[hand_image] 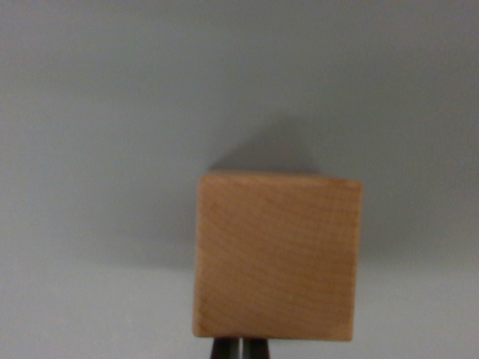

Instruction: Push wooden cube

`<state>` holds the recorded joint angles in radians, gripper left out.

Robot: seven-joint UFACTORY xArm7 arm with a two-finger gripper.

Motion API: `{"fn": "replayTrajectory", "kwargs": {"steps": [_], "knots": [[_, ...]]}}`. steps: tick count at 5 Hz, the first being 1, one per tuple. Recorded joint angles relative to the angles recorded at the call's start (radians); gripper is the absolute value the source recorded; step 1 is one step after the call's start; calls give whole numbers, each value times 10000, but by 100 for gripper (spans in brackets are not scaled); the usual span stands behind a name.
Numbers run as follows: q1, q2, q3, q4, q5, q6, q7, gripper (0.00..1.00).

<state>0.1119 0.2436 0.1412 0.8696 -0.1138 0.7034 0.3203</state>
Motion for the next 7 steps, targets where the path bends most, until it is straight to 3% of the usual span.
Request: {"fn": "replayTrajectory", "kwargs": {"steps": [1, 2, 3, 4, 5, 6, 7], "knots": [[-13, 323, -43, 474, -36, 152, -47, 100], [-13, 323, -43, 474, -36, 152, -47, 100], [-25, 649, -86, 952, -71, 305, -95, 100], [-25, 649, -86, 952, -71, 305, -95, 100], [-38, 955, -127, 1402, -105, 449, -140, 100], [-38, 955, -127, 1402, -105, 449, -140, 100], [-49, 1240, -165, 1819, -136, 582, -182, 100]]}}
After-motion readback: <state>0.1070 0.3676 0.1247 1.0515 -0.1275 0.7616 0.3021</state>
